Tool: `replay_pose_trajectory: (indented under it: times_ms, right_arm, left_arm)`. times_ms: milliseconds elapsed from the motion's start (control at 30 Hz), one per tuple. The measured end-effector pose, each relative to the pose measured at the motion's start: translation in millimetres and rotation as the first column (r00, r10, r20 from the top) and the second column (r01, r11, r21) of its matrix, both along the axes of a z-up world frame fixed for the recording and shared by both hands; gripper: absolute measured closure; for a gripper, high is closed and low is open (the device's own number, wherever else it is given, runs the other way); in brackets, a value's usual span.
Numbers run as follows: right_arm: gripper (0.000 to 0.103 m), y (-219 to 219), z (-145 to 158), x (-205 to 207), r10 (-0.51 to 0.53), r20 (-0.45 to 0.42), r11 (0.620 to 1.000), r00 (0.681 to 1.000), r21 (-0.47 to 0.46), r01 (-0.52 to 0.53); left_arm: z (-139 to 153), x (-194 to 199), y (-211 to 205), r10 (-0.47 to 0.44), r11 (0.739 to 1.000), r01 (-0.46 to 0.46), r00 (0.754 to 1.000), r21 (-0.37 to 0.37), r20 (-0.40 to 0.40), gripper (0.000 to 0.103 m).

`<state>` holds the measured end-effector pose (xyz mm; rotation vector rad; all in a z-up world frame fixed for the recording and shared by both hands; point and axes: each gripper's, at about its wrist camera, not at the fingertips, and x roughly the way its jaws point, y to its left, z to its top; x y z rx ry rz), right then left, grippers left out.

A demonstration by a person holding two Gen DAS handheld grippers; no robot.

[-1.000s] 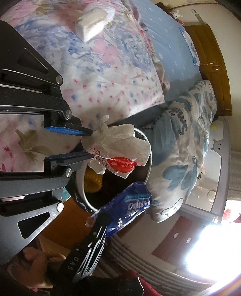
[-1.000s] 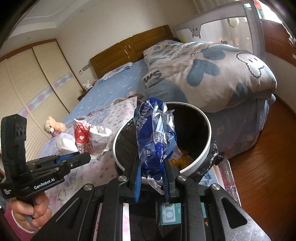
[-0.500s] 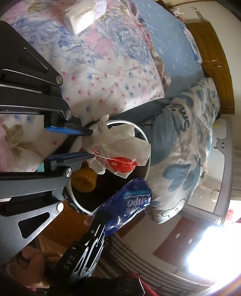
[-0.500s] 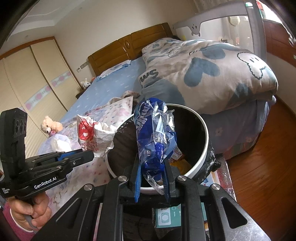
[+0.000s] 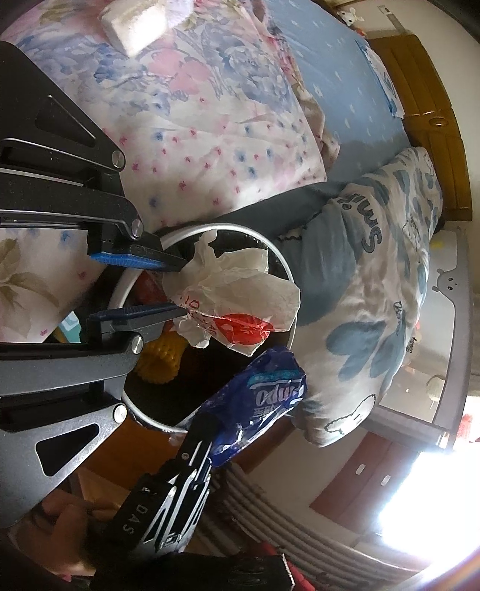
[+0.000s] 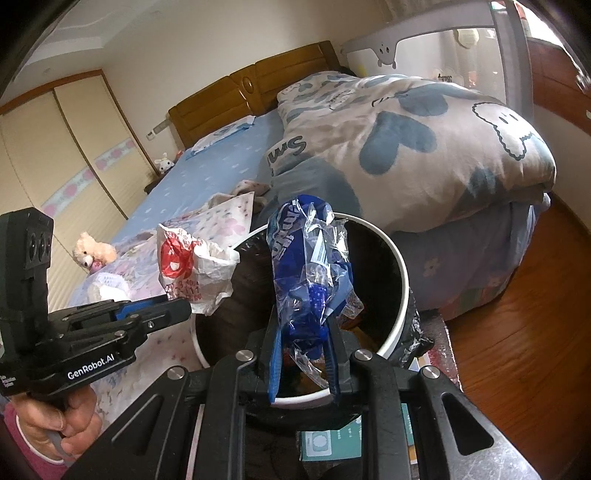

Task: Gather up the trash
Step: 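Carry both items over the black bin and open both tools to drop them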

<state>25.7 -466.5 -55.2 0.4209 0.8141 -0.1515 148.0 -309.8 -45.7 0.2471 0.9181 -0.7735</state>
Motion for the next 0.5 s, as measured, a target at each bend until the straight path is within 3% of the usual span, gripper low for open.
replay_pose_trajectory:
  times_ms: [167,233,300,333,367,500]
  right_arm:
    - [0.08,-5.3,0.0,3.4,-0.009,-0.003,1.0,1.0,-0.002,0.009]
    - [0.077,-7.2,0.3,3.5,-0.018,-0.001,1.0,1.0,-0.001,0.018]
    - [0.064,-9.7,0.9,2.8,-0.03,0.004,1.0,1.0,0.004,0.03]
    - [0.052,-10.8,1.9,1.5,-0.035,0.013,0.999,0.999,0.007,0.035]
    - [0.047,-11.4,2.8,0.2,-0.039,0.021,0.999,0.999,0.009,0.039]
    - [0.045,-10.9,4.2,-3.1,-0.047,0.03,0.999,0.998,0.021,0.047]
  left_arm:
    - [-1.0,2.2,-2.9,0.004,1.0,-0.004,1.0,-0.002,-0.012,0.082]
    - [-1.9,3.8,-0.3,0.009,1.0,-0.009,1.0,-0.012,-0.027,0.063]
    - [-1.8,2.9,4.6,0.02,1.0,-0.021,1.0,-0.019,-0.023,0.048]
    - [-1.4,2.1,6.5,0.022,0.999,-0.023,1.0,-0.024,-0.021,0.048]
    - [-1.6,1.1,9.9,0.025,0.999,-0.025,0.999,-0.029,-0.023,0.048]
    - [-4.0,-2.2,24.5,0.045,0.998,-0.047,0.998,-0.045,-0.046,0.048]
